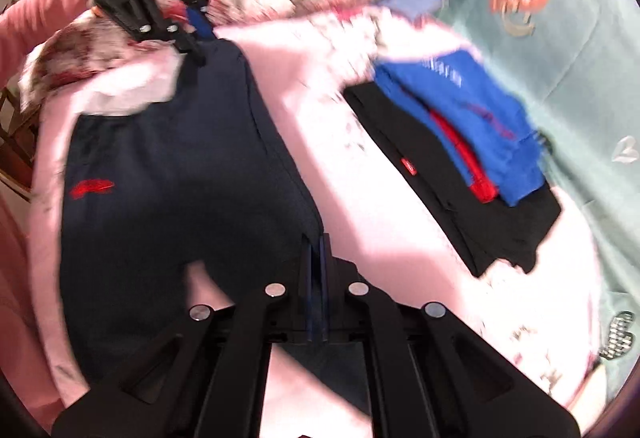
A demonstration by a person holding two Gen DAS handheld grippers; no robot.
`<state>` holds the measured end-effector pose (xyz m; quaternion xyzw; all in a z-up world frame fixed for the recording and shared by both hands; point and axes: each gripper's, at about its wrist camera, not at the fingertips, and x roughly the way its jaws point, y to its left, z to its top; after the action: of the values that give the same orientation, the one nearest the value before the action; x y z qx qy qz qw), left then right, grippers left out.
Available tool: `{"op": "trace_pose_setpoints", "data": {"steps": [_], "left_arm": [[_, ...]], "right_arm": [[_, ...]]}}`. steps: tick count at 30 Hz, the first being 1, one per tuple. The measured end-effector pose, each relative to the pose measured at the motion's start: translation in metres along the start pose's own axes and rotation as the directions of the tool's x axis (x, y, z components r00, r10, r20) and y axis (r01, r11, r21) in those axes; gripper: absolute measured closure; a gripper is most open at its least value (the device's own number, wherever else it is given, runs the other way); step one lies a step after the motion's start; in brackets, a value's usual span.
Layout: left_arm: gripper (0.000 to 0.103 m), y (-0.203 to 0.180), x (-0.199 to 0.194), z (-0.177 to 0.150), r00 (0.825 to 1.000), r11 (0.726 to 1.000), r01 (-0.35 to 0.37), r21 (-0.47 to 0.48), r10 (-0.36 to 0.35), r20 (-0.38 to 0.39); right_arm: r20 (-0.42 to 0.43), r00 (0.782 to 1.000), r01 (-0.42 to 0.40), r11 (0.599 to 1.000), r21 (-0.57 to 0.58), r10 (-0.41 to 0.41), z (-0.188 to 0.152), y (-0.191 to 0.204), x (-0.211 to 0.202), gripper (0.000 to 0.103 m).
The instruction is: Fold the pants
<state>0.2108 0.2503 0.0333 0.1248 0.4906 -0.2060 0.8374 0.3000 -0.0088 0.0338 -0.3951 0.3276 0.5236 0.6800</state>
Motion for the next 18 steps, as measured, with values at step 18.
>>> {"op": "trace_pose_setpoints", "data": {"steps": [18], "left_arm": [[0.069, -0.161, -0.003, -0.166, 0.975, 0.971, -0.222, 0.087, 0.221, 0.021]], "right_arm": [[0.048, 0.999, -0.001, 0.998, -0.057, 0.004, -0.101, 0.21, 0.011, 0.091]]}}
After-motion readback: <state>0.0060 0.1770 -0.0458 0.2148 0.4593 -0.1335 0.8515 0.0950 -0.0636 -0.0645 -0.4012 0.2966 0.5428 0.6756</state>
